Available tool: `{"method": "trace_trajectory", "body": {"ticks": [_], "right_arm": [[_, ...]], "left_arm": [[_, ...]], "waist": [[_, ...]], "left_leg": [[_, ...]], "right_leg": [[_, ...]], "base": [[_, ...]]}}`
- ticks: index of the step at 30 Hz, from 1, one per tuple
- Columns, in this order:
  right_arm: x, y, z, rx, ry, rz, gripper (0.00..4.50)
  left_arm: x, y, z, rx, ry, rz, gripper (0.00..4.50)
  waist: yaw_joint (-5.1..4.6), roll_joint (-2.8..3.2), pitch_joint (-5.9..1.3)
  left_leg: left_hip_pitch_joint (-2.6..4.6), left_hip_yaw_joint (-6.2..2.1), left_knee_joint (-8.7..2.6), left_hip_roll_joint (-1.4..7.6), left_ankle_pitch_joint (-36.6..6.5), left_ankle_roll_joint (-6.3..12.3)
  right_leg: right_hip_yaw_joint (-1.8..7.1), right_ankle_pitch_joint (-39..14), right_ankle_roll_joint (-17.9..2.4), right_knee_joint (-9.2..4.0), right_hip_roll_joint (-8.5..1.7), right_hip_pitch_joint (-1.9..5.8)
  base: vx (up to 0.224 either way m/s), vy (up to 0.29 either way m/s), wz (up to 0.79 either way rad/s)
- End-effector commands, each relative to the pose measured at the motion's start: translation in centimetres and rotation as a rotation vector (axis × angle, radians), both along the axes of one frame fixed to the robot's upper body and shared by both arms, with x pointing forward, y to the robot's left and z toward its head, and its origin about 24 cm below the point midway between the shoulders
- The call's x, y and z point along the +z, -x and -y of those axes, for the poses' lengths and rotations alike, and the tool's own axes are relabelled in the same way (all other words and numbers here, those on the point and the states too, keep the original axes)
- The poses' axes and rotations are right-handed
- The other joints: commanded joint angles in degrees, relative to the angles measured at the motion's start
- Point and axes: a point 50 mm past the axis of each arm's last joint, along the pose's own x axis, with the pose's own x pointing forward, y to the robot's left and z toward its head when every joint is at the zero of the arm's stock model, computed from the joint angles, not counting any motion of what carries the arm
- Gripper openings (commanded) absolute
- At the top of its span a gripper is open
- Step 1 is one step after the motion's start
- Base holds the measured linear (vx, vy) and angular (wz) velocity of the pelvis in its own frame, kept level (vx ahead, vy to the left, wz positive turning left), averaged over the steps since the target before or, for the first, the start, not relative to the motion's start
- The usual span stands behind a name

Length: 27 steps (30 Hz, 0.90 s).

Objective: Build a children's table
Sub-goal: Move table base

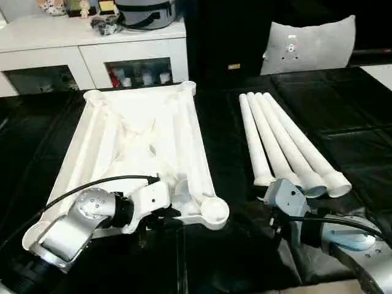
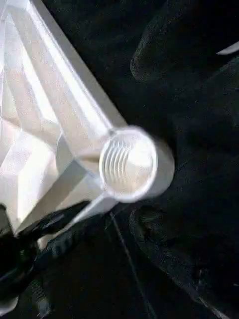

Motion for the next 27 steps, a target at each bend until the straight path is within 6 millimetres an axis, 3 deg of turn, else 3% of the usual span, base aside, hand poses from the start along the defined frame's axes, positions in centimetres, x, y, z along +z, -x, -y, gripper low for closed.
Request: {"method": "trace_trajectory", "body": {"ticks": [1, 5, 10, 14, 19, 20, 21, 24, 27], "right_arm": [[0.2, 0.0, -0.2, -0.001, 0.005, 0.014, 4.50], [0.3, -0.2, -0.3, -0.029, -0.002, 0.016, 4.50], [0.7, -1.2, -0.5, -0.119, -0.034, 0.033, 4.50], [0.8, -2.4, -0.4, -0.242, -0.044, 0.031, 4.50], [1.3, -3.7, -0.6, -0.367, -0.073, 0.041, 4.50], [1.4, -3.9, -0.6, -0.390, -0.079, 0.041, 4.50], [1.5, -4.3, -0.6, -0.427, -0.084, 0.043, 4.50], [2.1, -5.9, -0.6, -0.580, -0.111, 0.033, 4.50], [1.9, -6.8, -0.6, -0.636, -0.028, -0.020, 4.50]], "left_arm": [[0.2, -0.8, -0.8, 0.074, -0.029, 0.042, 0.40], [0.3, -1.3, -0.5, 0.148, 0.005, 0.053, 0.10], [0.4, -1.4, 0.2, 0.195, 0.035, 0.039, 0.03], [0.4, -1.3, 0.3, 0.234, 0.019, 0.011, 0.03], [0.8, -0.9, 0.7, 0.222, 0.032, 0.012, 0.03], [1.0, -0.9, 0.8, 0.227, 0.038, 0.017, 0.29], [1.2, -0.9, 0.9, 0.226, 0.045, 0.031, 0.45], [2.1, -0.8, 1.2, 0.205, 0.080, 0.045, 0.67], [2.8, -0.6, 1.0, 0.185, 0.085, 0.066, 0.94]], "waist": [[0.13, -0.14, -1.94], [-0.11, -0.12, -2.09], [-0.40, -0.09, -2.91], [-0.24, -0.08, -2.96], [-0.19, 0.22, -2.76], [-0.23, 0.18, -2.77], [-0.22, 0.54, -2.72], [-0.12, 0.52, -2.82], [-0.07, 0.60, -2.72]], "left_leg": [[1.40, -2.28, -5.21, 4.75, -21.50, -1.87], [1.09, -2.28, -5.26, 4.71, -19.91, -1.59], [0.60, -2.00, -4.32, 4.43, -10.91, 1.32], [0.63, -1.81, -4.10, 4.40, -8.76, 2.16], [0.85, -1.80, -4.49, 4.52, -11.56, 0.43], [0.88, -1.80, -4.48, 4.49, -11.76, 0.19], [0.93, -1.87, -4.52, 4.44, -12.05, -0.36], [1.06, -1.70, -4.54, 4.37, -11.60, -1.55], [1.08, -1.72, -4.60, 4.21, -11.24, -2.68]], "right_leg": [[2.53, -13.87, -11.13, -5.53, -5.14, -0.10], [2.39, -10.65, -11.24, -5.20, -4.94, 0.04], [2.10, 3.29, -12.87, -4.37, -4.79, 0.62], [1.93, 5.60, -13.59, -4.07, -4.67, 0.60], [1.95, 2.27, -13.33, -4.14, -4.54, 0.31], [1.94, 2.05, -13.31, -4.16, -4.51, 0.30], [1.93, 1.32, -13.24, -4.12, -4.51, 0.22], [2.02, 2.21, -12.90, -4.04, -4.38, 0.09], [1.88, 2.13, -12.35, -3.87, -4.06, 0.13]], "base": [[0.000, 0.000, 0.00], [0.000, 0.000, 0.00], [0.000, 0.000, 0.00], [0.000, 0.000, 0.00], [0.000, 0.000, 0.00], [0.000, 0.000, 0.00], [0.000, 0.000, 0.00], [0.000, 0.000, 0.00], [0.000, 0.000, 0.00]]}}
